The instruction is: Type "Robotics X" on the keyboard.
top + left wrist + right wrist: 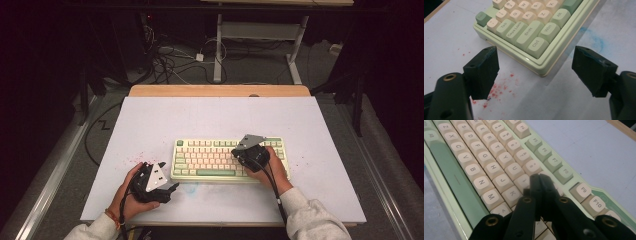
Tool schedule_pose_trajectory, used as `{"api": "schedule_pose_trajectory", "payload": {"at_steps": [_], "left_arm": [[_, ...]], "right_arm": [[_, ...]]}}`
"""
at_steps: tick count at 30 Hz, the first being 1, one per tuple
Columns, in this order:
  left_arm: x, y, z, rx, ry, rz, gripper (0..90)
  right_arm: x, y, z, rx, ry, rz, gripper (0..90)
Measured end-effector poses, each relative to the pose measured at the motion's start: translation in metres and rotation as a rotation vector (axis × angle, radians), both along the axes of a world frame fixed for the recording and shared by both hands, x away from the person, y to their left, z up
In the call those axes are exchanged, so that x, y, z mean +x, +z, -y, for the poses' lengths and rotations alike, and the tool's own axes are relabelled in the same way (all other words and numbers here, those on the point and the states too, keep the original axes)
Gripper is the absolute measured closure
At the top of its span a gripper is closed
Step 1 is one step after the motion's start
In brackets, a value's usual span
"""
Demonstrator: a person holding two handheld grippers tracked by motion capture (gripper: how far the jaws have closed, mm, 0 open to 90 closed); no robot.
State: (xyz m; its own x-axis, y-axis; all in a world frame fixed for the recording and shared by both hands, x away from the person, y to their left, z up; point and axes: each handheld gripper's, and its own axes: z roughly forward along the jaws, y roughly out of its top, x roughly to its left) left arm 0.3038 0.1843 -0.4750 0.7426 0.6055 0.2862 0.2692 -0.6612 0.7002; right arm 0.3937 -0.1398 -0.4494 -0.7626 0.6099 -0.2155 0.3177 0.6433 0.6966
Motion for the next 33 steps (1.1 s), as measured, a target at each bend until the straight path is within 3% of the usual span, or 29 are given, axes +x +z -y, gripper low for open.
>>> {"api": "schedule_pose_trajectory", "payload": {"at_steps": [15, 27, 33], "left_arm": [[0.000, -0.001, 0.002, 0.009, -0.013, -0.009, 20.4], [-0.001, -0.001, 0.002, 0.022, -0.019, -0.009, 20.3], [0.000, -0.002, 0.002, 0.030, -0.025, -0.016, 20.3]], "right_arm": [[0.001, -0.006, -0.005, -0.036, -0.002, -0.010, 90.0], [-0.004, 0.002, 0.005, 0.033, -0.007, 0.019, 88.9], [-0.009, 0.010, 0.014, 0.074, -0.009, 0.063, 83.8]]}}
